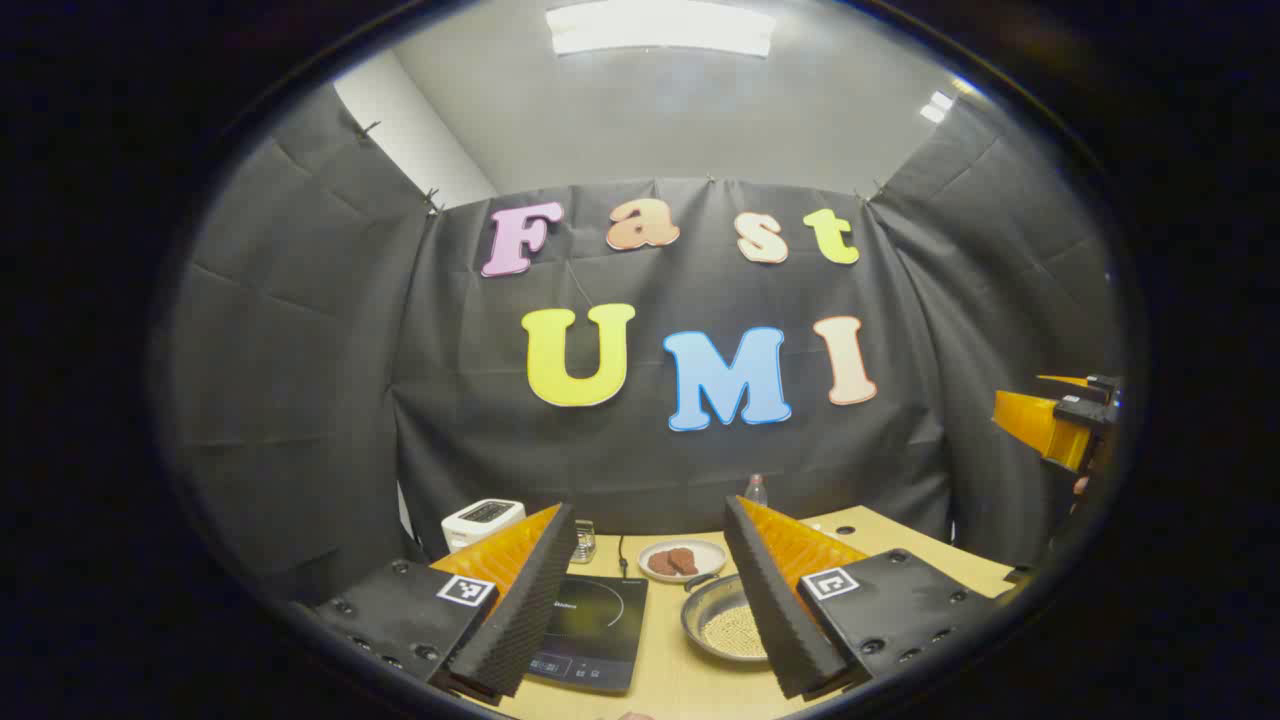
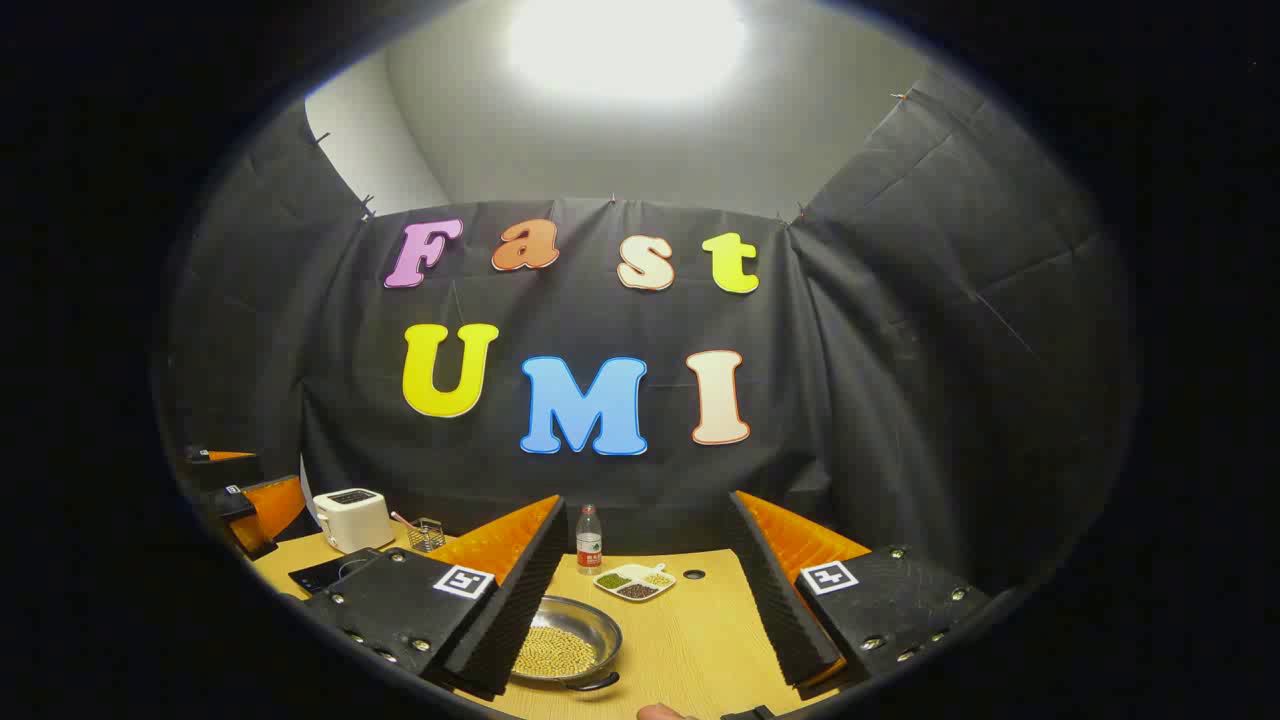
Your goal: First push the handle of the pot to place it horizontally, then grasp the pot with both hands and set it on the induction cooktop.
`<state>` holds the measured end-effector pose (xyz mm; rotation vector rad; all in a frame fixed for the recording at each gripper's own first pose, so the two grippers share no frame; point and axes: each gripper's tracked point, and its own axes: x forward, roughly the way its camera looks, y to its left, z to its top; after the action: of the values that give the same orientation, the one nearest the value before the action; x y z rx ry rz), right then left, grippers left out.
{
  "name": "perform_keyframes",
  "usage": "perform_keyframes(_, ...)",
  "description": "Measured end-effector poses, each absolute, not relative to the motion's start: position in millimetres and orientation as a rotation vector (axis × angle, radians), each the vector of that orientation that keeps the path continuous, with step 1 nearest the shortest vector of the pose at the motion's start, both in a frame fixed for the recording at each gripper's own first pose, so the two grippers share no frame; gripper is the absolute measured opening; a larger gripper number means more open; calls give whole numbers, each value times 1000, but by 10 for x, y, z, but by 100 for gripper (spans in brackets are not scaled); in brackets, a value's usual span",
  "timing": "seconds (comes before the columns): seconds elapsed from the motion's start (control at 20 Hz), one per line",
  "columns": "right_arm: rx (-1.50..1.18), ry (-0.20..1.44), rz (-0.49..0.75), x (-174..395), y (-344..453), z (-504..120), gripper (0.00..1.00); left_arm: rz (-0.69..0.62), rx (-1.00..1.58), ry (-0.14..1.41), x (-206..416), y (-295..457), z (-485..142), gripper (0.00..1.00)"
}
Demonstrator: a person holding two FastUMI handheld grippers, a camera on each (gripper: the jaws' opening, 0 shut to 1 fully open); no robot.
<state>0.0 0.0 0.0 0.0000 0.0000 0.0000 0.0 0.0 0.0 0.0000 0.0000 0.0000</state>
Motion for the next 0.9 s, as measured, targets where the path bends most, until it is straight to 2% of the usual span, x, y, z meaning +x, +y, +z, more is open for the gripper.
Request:
perform_keyframes(0.15,3,1,2,5,-13,6,96,3,6,-9,-10,-7,52,96)
perform_keyframes(0.2,4,1,3,1,-9,9,95,2,7,-12,-15,-14,58,93)
perform_keyframes(0.25,5,1,5,7,-7,8,95,3,10,-15,-13,-16,58,96)
perform_keyframes(0.9,0,38,19,53,128,-105,96,16,4,-7,-18,120,-5,96)
